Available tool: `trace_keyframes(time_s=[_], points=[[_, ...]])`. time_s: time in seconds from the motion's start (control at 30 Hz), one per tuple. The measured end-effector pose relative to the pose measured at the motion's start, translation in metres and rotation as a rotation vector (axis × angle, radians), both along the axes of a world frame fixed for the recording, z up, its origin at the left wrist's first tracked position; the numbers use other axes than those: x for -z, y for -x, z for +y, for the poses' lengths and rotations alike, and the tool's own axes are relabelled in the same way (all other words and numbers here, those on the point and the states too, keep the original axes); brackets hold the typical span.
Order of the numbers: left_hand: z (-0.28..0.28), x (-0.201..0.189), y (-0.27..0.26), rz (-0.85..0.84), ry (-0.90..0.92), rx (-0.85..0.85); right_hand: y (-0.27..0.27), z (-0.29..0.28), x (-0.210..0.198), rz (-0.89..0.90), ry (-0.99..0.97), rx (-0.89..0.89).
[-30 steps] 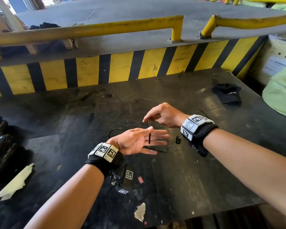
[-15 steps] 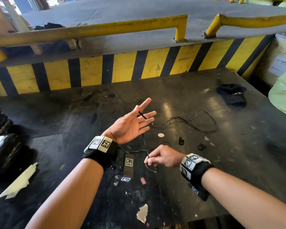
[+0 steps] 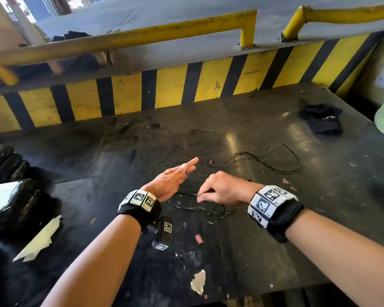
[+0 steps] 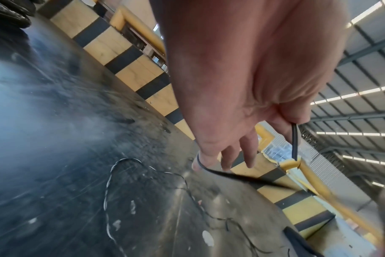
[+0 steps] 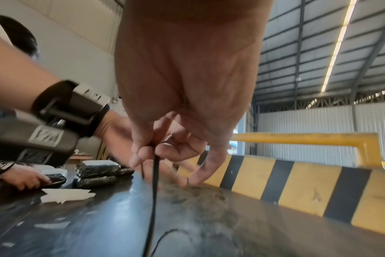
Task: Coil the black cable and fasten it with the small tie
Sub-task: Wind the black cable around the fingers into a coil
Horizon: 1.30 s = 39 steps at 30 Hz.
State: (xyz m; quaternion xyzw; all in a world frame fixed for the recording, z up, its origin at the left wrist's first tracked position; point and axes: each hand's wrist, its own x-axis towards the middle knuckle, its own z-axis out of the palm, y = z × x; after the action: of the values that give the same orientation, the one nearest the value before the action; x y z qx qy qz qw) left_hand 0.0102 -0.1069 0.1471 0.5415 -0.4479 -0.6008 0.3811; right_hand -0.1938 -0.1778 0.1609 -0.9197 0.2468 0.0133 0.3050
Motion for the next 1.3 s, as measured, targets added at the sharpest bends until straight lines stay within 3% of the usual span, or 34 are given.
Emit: trace_keyframes(time_s=[0.13,0.4,0.8,0.97,1.13,1.3], points=[[0.0,0.025,0.002,-0.02,-0.048,0.069,-0.008,-0.014,-0.032,-0.008,0.124,0.005],[0.001,0.016,0.015,0.204,-0.209,0.209,-0.021,-0.052,-0.066,-0.056,0.221,0.104],[0.005,0.011,0.016,0.523,-0.139,0.104,-0.04,-0.076,-0.054,-0.175,0.141,0.119],[0.007,0.005,0.018,0.511,-0.159,0.103,-0.042,-0.079,-0.045,-0.154,0.1,0.117],[0.007,-0.008,0.02,0.548,-0.14,0.165,-0.034,-0.08,-0.034,-0.191,-0.084,0.201],[0.003,-0.025,0.019,0.625,-0.06,0.172,-0.018,-0.067,0.011,-0.164,-0.536,0.33]])
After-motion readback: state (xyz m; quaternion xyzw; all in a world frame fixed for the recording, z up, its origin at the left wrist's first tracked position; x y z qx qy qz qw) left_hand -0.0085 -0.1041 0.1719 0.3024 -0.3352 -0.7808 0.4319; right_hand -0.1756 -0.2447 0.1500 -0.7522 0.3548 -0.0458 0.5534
